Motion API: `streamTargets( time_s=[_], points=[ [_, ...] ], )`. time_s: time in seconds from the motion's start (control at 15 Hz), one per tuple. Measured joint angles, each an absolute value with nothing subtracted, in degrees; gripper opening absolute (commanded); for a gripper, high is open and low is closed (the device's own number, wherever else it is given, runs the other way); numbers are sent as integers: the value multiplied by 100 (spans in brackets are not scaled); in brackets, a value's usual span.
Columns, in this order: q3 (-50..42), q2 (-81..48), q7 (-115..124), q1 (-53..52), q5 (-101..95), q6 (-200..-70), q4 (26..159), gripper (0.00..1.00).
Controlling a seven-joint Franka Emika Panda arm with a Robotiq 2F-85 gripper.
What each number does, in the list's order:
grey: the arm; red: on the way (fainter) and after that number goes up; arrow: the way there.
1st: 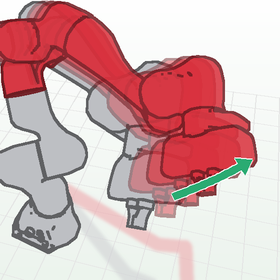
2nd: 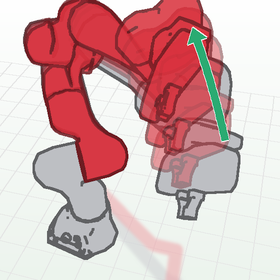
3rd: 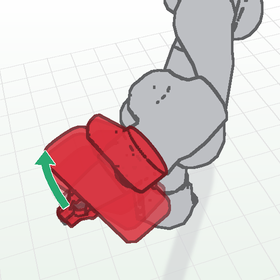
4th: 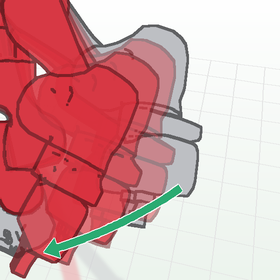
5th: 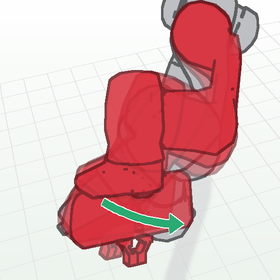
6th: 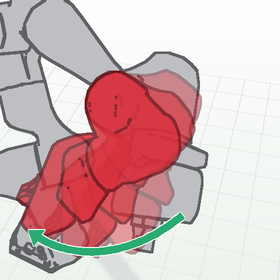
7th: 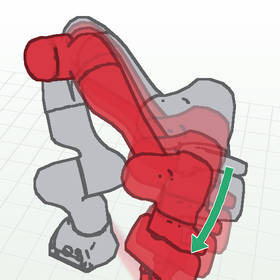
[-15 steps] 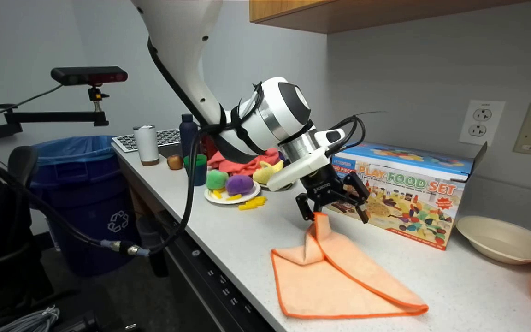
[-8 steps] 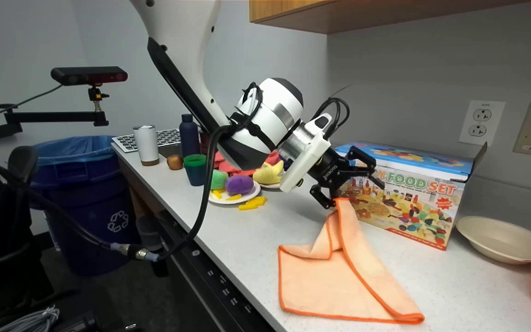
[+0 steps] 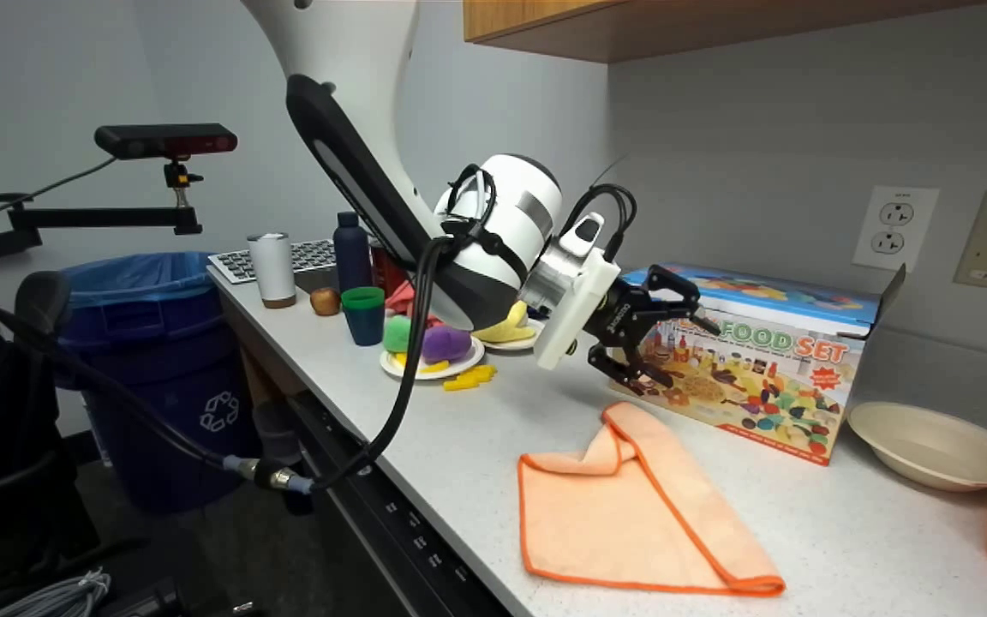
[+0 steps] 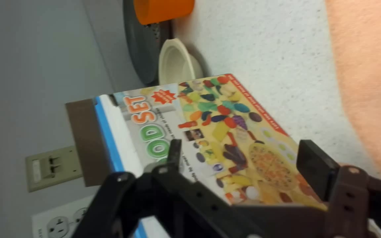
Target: Unfold the cloth on the counter
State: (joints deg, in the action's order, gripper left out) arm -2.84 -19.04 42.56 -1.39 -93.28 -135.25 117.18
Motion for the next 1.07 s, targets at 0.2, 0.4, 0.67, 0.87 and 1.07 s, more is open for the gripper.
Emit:
streamTargets(
  time_s=[0.2, 0.4, 0.67, 0.87, 1.07],
  points=[
    [-191, -1935, 3286, 115, -8353, -14094, 11752, 97],
    [-173, -1916, 2050, 303, -7089, -14477, 11826, 100],
    [216, -1706, 363, 786, -5478, -14512, 12233, 100],
    [834, -1486, -889, 1421, -4336, -14431, 12581, 100],
    [1528, -1360, -2139, 2012, -3071, -14090, 12719, 100]
  ],
)
